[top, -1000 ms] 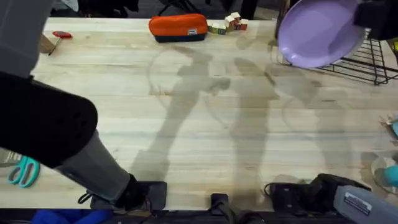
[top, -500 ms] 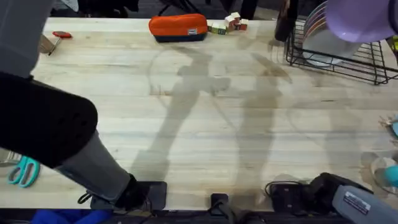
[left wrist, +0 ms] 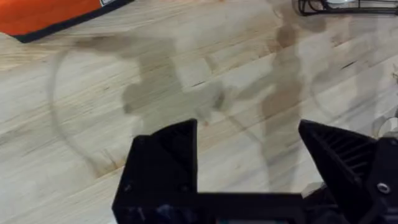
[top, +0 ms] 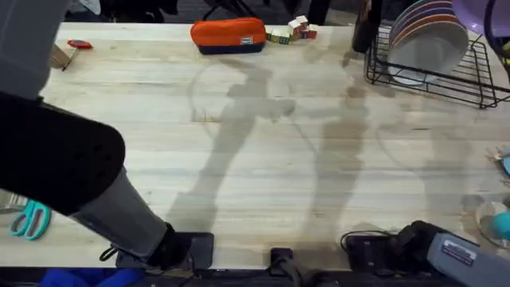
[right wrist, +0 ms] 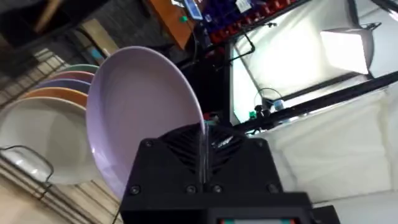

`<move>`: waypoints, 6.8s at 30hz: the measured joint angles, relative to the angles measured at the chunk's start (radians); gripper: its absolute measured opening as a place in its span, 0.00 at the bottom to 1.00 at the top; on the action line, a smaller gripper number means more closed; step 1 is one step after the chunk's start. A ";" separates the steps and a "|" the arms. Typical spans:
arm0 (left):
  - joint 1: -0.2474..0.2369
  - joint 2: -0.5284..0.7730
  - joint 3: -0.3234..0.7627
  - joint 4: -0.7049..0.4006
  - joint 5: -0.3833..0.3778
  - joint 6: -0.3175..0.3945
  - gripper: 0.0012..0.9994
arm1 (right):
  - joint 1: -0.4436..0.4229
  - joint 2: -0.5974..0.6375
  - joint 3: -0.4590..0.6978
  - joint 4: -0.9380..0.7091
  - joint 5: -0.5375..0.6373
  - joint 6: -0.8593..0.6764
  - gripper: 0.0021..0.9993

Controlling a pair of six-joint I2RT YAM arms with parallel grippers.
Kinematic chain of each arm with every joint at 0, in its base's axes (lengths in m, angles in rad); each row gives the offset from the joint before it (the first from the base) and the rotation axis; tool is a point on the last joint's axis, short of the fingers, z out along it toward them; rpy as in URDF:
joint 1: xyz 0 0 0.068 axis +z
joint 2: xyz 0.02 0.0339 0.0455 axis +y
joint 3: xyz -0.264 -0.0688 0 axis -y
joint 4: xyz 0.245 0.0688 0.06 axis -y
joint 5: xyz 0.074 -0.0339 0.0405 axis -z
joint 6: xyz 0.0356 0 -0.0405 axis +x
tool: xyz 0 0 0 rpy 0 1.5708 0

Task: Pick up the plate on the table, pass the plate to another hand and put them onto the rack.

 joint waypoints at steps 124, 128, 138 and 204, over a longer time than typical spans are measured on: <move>0.000 0.000 0.000 0.000 0.000 0.000 0.99 | -0.011 0.418 0.003 -0.125 -0.270 -0.747 0.18; 0.000 0.000 0.000 0.000 0.000 0.000 0.99 | -0.011 0.418 0.003 -0.126 -0.270 -0.747 0.23; 0.000 0.000 0.000 -0.001 0.000 0.000 0.99 | -0.011 0.418 0.003 -0.124 -0.270 -0.747 0.25; 0.056 0.000 0.000 -0.004 -0.244 0.000 0.99 | 0.136 -0.113 0.004 -0.594 -0.278 0.723 0.99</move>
